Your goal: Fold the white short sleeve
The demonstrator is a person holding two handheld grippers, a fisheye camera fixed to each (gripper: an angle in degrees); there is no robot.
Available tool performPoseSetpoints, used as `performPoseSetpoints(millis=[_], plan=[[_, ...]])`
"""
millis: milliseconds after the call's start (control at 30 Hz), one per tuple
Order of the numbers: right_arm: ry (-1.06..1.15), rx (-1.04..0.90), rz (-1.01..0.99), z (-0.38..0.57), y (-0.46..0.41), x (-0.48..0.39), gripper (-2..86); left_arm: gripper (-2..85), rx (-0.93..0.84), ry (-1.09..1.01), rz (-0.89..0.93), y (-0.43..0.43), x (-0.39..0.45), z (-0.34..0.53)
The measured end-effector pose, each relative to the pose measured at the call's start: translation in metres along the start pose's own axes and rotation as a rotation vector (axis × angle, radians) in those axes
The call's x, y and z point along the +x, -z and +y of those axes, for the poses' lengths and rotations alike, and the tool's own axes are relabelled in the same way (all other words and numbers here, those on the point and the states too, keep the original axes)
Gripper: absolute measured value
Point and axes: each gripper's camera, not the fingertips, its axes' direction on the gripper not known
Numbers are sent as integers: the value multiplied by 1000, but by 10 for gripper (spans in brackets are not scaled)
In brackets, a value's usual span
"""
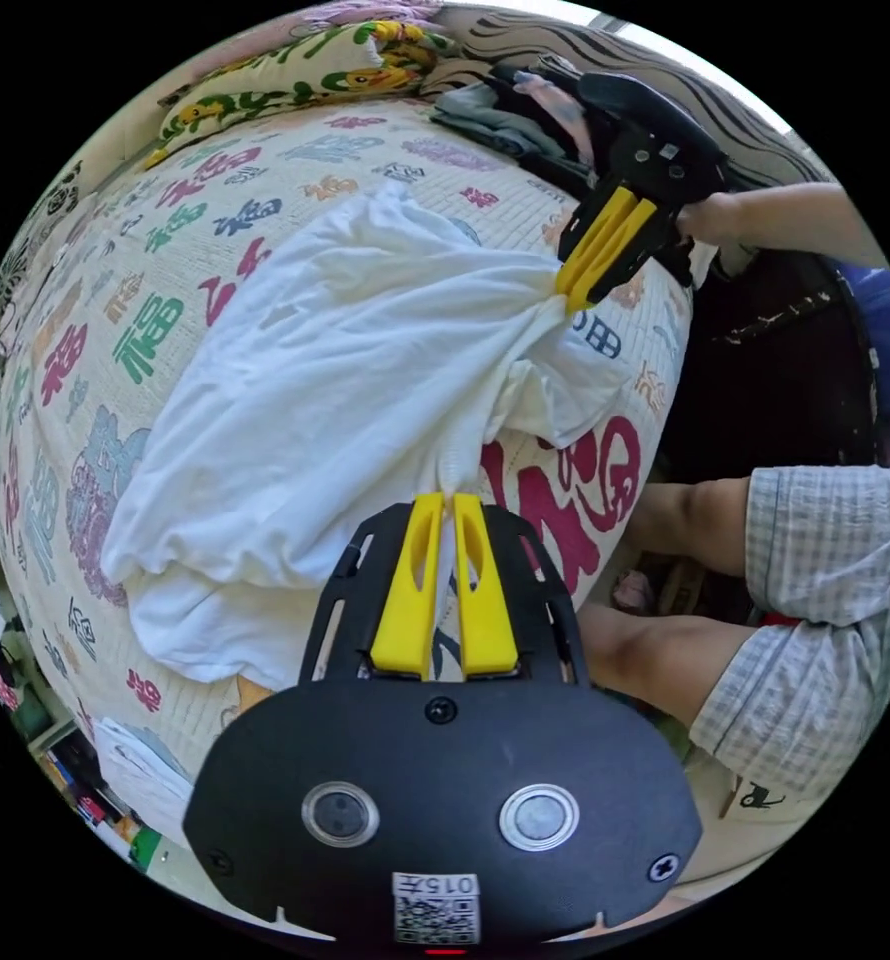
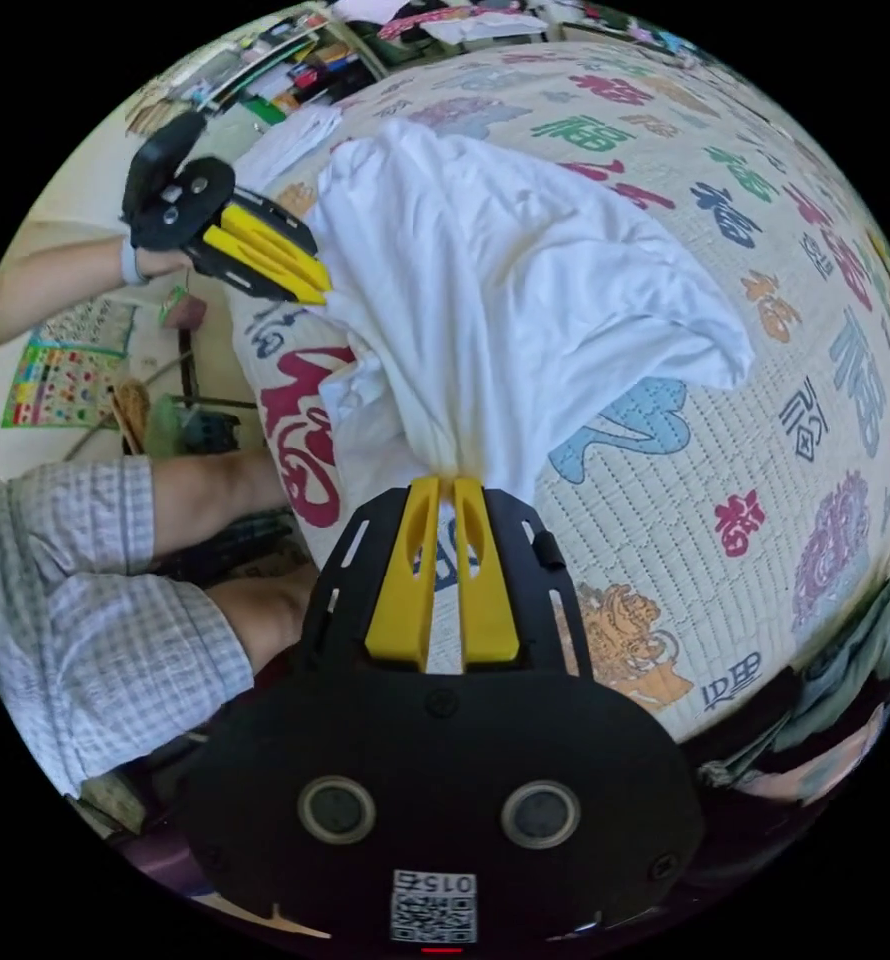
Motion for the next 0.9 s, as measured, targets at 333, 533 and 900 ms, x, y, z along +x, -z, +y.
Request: performPoseSetpoints(millis=[333, 533, 900], plan=[[-154, 311, -227, 74, 207, -55, 11, -1, 353, 154, 164, 193, 19, 45], [-160, 392, -128, 119, 340, -140, 9, -1, 513, 94, 247, 324, 54, 70], [-134, 601, 80, 175, 519, -175, 9, -2, 683, -108, 260, 470, 50, 56]])
